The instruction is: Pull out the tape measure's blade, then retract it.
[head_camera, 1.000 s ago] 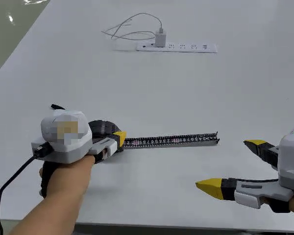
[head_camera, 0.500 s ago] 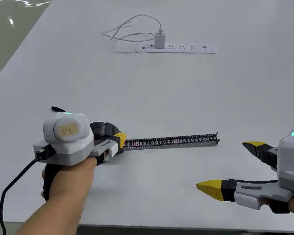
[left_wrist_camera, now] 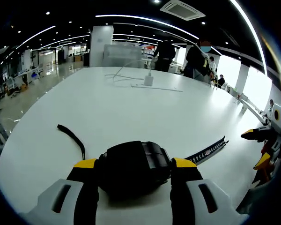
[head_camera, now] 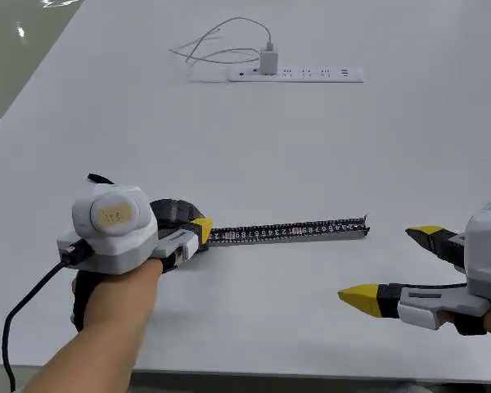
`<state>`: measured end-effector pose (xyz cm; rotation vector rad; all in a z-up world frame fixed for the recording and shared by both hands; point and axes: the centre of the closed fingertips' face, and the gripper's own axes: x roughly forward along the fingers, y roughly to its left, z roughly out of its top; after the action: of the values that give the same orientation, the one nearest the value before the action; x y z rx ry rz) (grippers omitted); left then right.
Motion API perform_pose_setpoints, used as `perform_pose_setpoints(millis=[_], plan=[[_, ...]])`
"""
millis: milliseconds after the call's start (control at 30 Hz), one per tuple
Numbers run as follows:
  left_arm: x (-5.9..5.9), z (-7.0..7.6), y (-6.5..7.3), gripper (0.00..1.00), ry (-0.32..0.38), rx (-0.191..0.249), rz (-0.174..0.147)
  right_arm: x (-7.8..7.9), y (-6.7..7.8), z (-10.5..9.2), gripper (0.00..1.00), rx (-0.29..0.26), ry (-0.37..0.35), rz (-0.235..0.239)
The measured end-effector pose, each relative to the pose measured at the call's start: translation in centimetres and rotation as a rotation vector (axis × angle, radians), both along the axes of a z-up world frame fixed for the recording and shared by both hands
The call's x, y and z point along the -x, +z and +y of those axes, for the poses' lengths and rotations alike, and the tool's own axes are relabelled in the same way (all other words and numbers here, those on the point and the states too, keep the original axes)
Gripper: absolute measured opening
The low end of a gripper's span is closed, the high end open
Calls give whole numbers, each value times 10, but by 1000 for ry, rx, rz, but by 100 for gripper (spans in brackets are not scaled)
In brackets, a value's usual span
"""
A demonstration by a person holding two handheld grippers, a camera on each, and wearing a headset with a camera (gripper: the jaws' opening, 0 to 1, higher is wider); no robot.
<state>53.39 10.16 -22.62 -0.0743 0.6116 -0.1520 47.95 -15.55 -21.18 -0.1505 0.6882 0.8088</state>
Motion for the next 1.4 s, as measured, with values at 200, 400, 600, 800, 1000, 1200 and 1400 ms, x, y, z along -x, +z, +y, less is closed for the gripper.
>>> perform_pose_setpoints(millis=[200, 400, 600, 800, 1000, 1200, 1400], plan=[[0, 0, 0, 57, 2, 2, 1, -18, -2, -7, 77, 47, 39, -19], [0, 0, -1, 57, 2, 1, -1, -31, -10, -13, 59, 80, 105, -6], [-1, 0, -1, 57, 2, 4, 0, -45, -19, -17, 55, 108, 154, -1], [-3, 1, -2, 57, 2, 3, 2, -51, -26, -14, 49, 134, 234, -14], [-3, 1, -3, 57, 2, 2, 4, -53, -34, -9, 37, 146, 350, -33], [-3, 1, -3, 57, 0, 1, 7, -58, -37, -5, 32, 152, 466, -61], [-2, 1, -3, 57, 0, 1, 8, -65, -40, -6, 22, 173, 574, -73]])
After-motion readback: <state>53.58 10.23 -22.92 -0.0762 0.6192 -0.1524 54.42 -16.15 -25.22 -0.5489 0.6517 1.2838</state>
